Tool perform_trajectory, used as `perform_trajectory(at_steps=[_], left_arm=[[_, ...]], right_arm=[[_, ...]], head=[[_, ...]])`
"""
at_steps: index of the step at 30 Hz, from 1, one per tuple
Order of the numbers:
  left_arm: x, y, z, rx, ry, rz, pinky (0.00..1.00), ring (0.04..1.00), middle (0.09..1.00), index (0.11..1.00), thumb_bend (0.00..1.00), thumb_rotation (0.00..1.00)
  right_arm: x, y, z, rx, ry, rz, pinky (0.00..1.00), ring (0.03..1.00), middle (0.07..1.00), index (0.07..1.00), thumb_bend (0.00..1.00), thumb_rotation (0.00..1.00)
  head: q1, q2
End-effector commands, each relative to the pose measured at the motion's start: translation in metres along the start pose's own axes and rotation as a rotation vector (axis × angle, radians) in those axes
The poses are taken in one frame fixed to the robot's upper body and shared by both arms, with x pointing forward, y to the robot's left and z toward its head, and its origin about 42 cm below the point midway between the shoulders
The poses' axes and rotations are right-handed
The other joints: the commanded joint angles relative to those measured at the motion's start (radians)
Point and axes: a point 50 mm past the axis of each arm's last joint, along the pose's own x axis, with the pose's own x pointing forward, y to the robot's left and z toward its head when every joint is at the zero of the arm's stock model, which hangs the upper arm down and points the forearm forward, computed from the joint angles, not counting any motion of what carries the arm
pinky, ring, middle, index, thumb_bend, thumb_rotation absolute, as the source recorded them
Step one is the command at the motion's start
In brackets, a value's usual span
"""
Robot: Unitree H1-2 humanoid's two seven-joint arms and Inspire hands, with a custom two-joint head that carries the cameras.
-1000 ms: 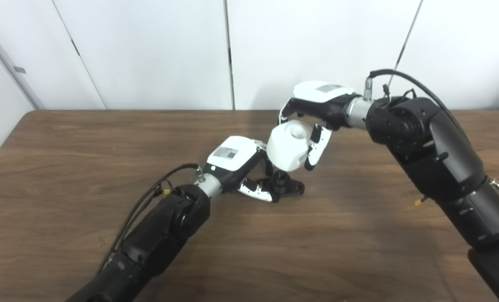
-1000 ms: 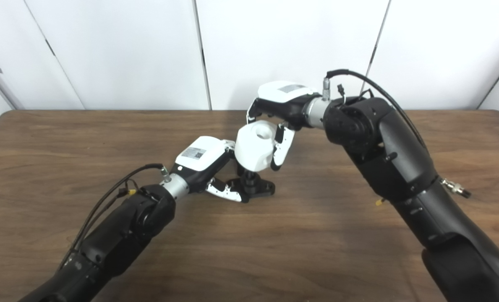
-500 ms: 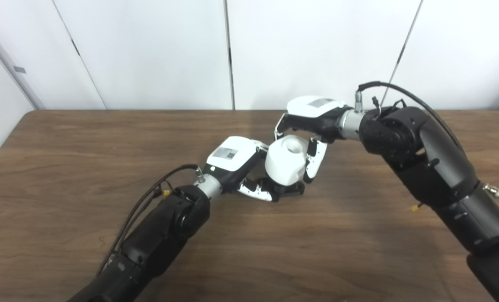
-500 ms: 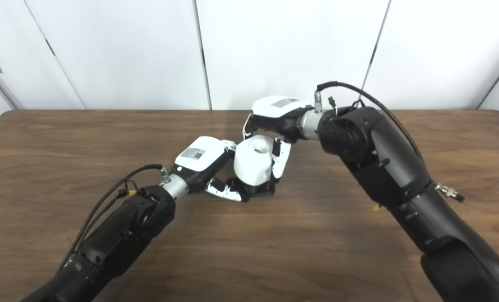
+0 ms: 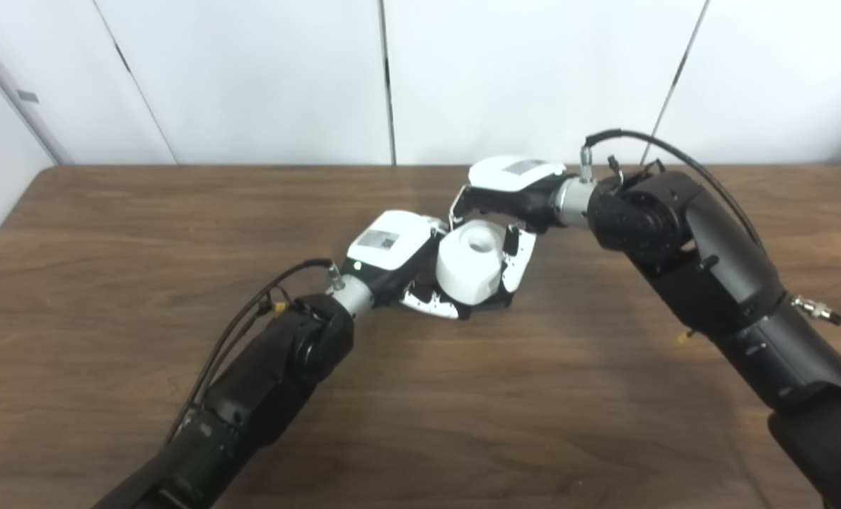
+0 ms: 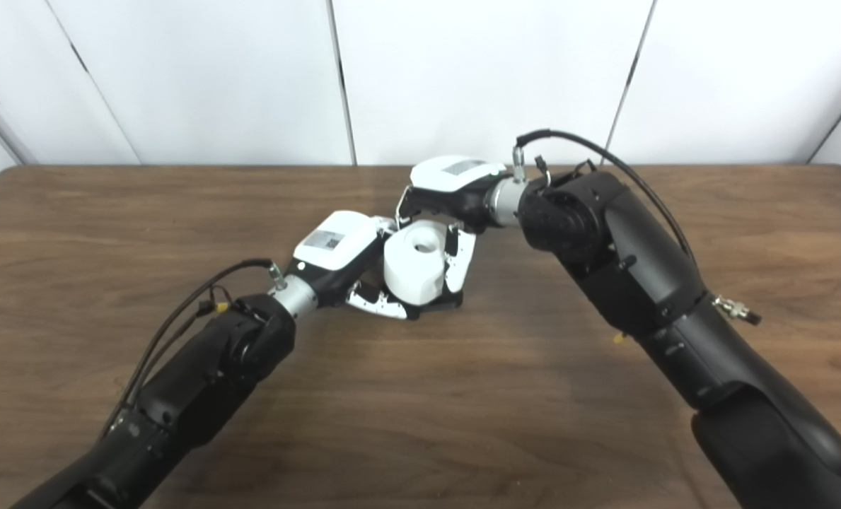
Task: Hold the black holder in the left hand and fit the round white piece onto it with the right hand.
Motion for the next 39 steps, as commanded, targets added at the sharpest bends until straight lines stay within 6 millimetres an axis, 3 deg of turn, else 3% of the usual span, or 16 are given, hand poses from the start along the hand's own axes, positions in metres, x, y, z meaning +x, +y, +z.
perform_trajectory(at_steps=[1, 22, 23, 26, 39], left_arm=[[-0.021, -0.052, -0.005, -0.045, 0.064, -0.223, 0.67, 0.853, 0.802, 0.478, 0.52, 0.08], [-0.021, -0.052, -0.008, -0.053, 0.057, -0.217, 0.66, 0.849, 0.799, 0.479, 0.52, 0.08], [-0.021, -0.052, -0.008, -0.050, 0.057, -0.216, 0.65, 0.846, 0.798, 0.479, 0.52, 0.08], [-0.022, -0.051, -0.008, -0.047, 0.056, -0.218, 0.66, 0.844, 0.797, 0.479, 0.52, 0.08], [-0.020, -0.053, -0.007, -0.048, 0.059, -0.222, 0.66, 0.846, 0.799, 0.479, 0.52, 0.08]], right_arm=[[0.003, -0.013, 0.008, -0.040, -0.036, -0.049, 0.75, 0.831, 0.764, 0.482, 0.52, 0.13], [0.005, -0.012, 0.008, -0.034, -0.035, -0.008, 0.75, 0.828, 0.771, 0.494, 0.52, 0.14], [0.005, -0.013, 0.008, -0.030, -0.033, -0.009, 0.73, 0.818, 0.775, 0.636, 0.71, 0.15], [0.004, -0.014, 0.007, -0.023, -0.021, -0.006, 0.72, 0.815, 0.788, 0.765, 0.83, 0.15], [-0.002, -0.023, 0.004, 0.002, -0.001, -0.024, 0.71, 0.812, 0.811, 0.937, 0.87, 0.12]], head=[[0.001, 0.000], [-0.003, -0.003], [-0.003, -0.004], [-0.003, -0.004], [-0.008, -0.008]])
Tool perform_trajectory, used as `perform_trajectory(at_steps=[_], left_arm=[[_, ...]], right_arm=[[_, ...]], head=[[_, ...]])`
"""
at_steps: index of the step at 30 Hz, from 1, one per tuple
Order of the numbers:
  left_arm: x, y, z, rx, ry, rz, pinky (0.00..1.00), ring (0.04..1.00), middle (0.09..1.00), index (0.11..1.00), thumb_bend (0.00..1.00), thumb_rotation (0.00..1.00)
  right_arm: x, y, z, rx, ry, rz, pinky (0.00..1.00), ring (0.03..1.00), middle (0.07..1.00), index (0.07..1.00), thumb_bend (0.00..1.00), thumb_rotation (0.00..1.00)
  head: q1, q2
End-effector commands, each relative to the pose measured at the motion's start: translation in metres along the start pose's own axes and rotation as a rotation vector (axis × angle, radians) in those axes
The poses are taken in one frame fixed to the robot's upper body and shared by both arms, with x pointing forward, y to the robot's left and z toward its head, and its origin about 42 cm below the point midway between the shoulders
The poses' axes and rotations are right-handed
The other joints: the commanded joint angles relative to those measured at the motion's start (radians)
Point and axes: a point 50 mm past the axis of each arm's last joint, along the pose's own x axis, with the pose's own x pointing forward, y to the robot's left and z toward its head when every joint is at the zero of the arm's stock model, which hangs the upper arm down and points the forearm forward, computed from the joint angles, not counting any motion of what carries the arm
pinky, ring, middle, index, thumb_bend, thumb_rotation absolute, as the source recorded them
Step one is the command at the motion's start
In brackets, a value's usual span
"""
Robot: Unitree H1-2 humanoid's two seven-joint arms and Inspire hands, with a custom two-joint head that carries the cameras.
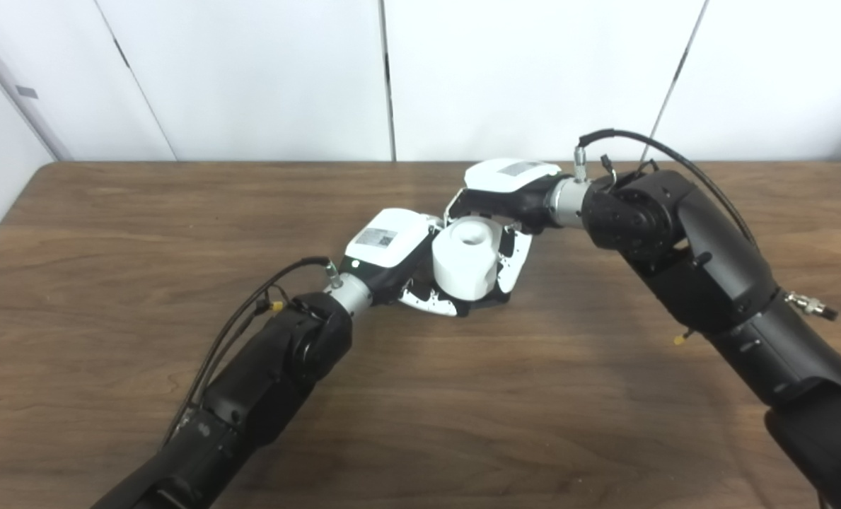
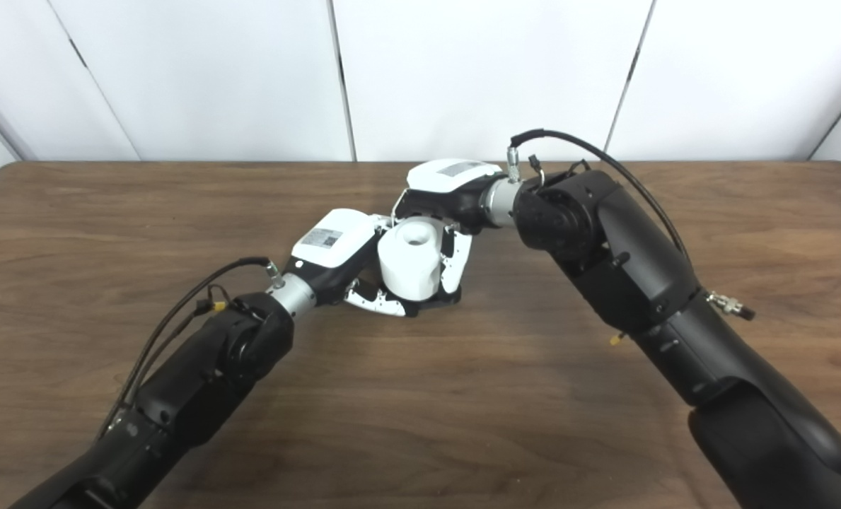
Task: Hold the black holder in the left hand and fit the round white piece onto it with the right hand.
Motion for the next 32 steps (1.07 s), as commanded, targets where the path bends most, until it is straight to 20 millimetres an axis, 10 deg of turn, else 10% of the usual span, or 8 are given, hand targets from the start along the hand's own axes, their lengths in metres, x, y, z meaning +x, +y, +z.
perform_trajectory(at_steps=[1, 32], left_arm=[[-0.019, -0.053, -0.007, -0.032, 0.062, -0.224, 0.66, 0.846, 0.798, 0.479, 0.52, 0.08], [-0.018, -0.056, -0.011, -0.025, 0.061, -0.243, 0.66, 0.841, 0.802, 0.479, 0.52, 0.08]], right_arm=[[-0.007, -0.027, 0.003, -0.027, -0.007, -0.058, 0.71, 0.810, 0.811, 0.943, 0.87, 0.12], [-0.029, -0.071, -0.005, -0.004, -0.006, -0.210, 0.77, 0.850, 0.857, 0.958, 0.86, 0.07]], head=[[0.000, 0.001], [-0.007, -0.005]])
